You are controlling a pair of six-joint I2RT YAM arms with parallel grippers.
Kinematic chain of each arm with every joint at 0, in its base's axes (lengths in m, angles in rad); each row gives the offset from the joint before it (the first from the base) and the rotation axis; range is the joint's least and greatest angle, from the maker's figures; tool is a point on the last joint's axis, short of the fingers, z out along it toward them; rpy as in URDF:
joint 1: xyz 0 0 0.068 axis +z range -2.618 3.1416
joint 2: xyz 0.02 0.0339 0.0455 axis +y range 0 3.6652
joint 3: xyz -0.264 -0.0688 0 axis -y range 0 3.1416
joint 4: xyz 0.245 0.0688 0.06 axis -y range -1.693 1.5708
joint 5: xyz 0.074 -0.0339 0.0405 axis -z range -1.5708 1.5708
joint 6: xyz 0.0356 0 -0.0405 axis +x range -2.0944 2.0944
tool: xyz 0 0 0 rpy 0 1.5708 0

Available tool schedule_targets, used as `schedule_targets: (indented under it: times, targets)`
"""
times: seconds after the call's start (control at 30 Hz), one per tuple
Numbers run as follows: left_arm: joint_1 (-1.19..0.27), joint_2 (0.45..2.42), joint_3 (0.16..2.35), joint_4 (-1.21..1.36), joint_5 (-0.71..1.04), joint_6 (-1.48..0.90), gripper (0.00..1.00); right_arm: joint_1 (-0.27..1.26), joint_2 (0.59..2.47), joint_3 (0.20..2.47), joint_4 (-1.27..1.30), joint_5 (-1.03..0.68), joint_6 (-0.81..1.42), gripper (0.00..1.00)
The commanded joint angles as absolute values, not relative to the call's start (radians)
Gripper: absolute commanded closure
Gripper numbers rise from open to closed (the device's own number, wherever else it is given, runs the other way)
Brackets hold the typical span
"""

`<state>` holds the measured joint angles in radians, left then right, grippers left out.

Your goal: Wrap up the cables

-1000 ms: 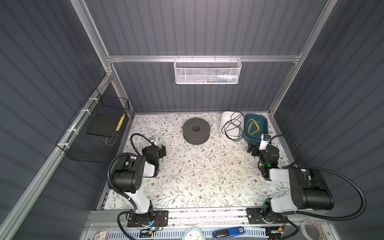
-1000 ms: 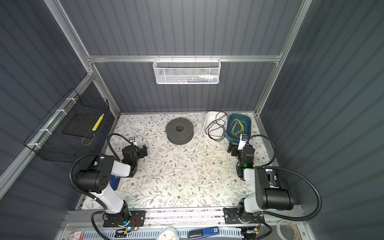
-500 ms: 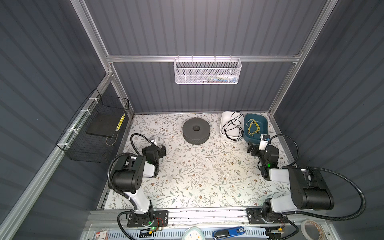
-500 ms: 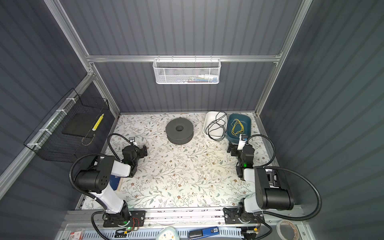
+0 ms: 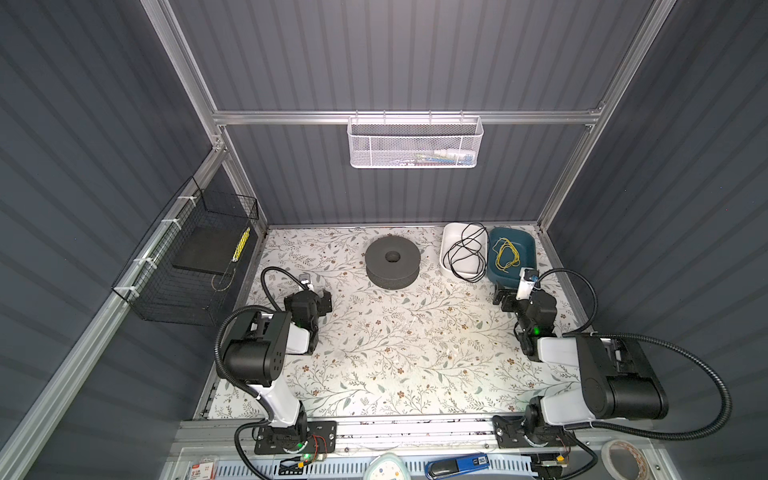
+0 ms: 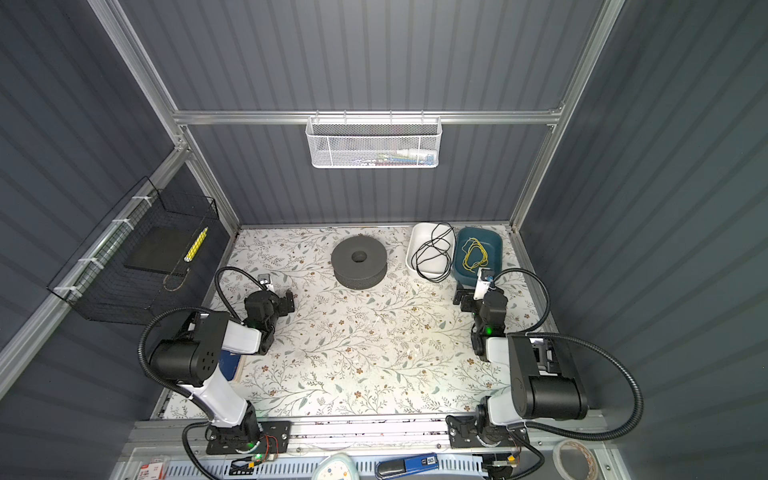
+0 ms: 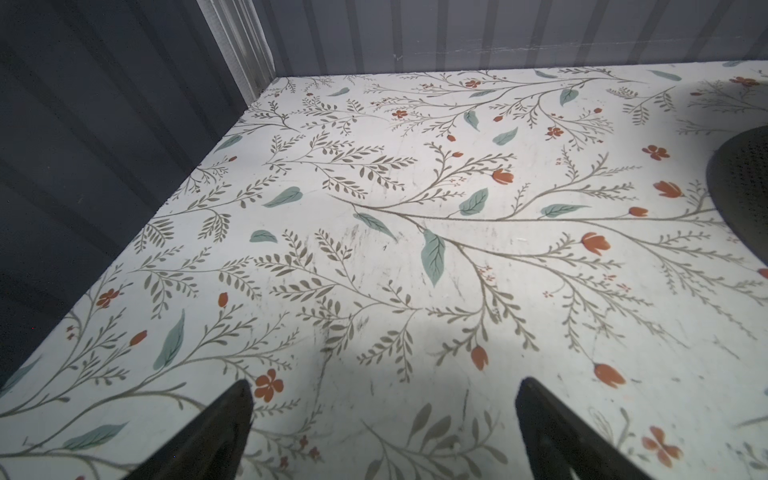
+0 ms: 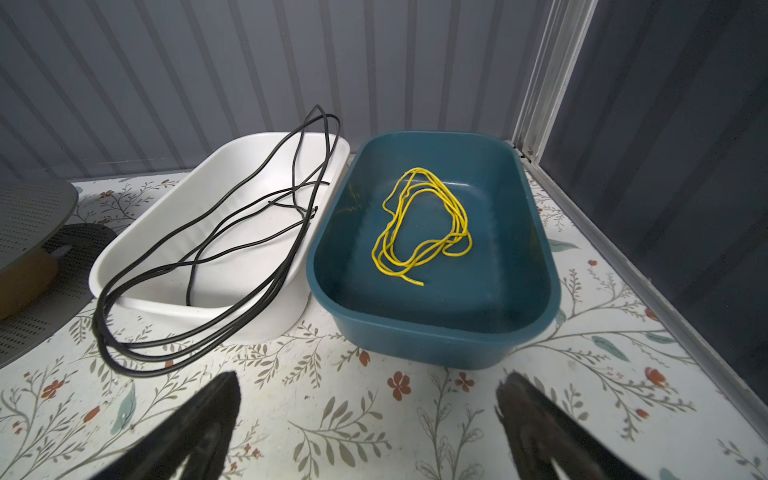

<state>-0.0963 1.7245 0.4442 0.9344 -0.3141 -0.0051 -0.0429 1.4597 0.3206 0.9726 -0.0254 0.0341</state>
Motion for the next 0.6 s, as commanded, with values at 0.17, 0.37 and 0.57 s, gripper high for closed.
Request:
schedule_targets:
  times: [0.17, 0.37, 0.57]
  targets:
    - [-0.091, 1.720, 0.461, 0.938, -0.314, -0.007, 0.01, -0.039, 1.454, 0.311, 0.992, -0.012, 0.023, 0.01]
    - [-0.091, 1.718, 0.462, 0.938, -0.313, -0.009, 0.01, -0.052, 1.457, 0.331, 0.961, -0.007, 0.043, 0.01]
    - [-0.091, 1.674, 0.453, 0.934, -0.314, -0.003, 0.01, -0.058, 1.445, 0.328, 0.959, -0.022, 0.043, 0.01]
